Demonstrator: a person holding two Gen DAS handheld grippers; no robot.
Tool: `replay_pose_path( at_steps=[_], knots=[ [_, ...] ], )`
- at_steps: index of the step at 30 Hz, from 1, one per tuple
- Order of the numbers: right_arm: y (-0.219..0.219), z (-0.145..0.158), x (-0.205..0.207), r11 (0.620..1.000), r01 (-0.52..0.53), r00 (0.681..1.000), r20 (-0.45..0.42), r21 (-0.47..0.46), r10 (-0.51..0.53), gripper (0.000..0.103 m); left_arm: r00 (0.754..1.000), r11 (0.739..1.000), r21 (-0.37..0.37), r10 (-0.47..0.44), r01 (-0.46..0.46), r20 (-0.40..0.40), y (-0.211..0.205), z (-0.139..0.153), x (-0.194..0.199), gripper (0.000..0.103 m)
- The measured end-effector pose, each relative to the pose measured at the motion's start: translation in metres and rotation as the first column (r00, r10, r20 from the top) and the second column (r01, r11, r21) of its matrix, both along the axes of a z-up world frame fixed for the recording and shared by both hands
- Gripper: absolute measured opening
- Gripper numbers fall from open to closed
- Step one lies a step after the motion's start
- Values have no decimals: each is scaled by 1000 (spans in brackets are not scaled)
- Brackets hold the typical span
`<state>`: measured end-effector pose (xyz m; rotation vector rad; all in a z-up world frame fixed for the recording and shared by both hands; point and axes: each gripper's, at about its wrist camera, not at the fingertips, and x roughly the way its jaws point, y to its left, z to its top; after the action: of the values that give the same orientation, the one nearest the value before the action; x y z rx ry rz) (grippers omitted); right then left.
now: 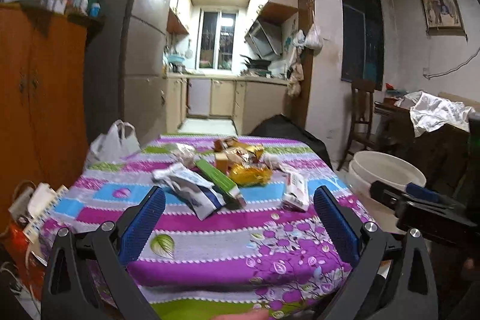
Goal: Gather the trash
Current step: 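Grasp the white tablet box with the right tool while the left tool grasps the grey wipe pack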
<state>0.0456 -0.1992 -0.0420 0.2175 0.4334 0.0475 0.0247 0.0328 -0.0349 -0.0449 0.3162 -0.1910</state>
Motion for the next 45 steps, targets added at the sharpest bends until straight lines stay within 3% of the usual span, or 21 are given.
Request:
replay_pose_path(
  at_steps=[6, 9, 13, 19, 25, 31, 39, 41, 45],
  knots=[
    [8, -14, 21, 999, -31, 997, -73, -23, 30, 98, 998, 1000, -14, 3, -4, -70, 4, -12, 22, 98],
    [9, -24, 31, 999, -27, 992, -126, -35, 22, 98, 991, 997, -75, 20, -29, -129, 20, -20, 44, 98],
    [-2, -31, 40, 1000, 25, 988, -151, -8, -26, 98, 971, 988, -87, 107, -128, -213, 42, -32, 80, 98],
    [-28, -47, 70, 987, 55, 967, -254, 148, -16, 98, 938, 981, -54, 160, -186, -309, 65, -47, 129, 97],
    [-32, -54, 106, 986, 74, 952, -305, 149, -26, 98, 903, 971, -63, 188, -229, -385, 76, -51, 182, 97],
    [-27, -60, 154, 986, 64, 931, -365, 154, -3, 87, 849, 954, -121, 181, -274, -495, 81, -63, 245, 97],
    [-19, -71, 184, 988, 44, 903, -428, 149, 24, 68, 774, 954, -112, 152, -277, -615, 67, -99, 287, 84],
    [-17, -72, 189, 989, 39, 895, -445, 140, 27, 67, 766, 953, -113, 152, -281, -624, 66, -105, 291, 81],
    [-12, -72, 195, 989, 33, 890, -454, 146, 37, 67, 780, 957, -94, 165, -276, -604, 61, -106, 292, 76]
  ],
)
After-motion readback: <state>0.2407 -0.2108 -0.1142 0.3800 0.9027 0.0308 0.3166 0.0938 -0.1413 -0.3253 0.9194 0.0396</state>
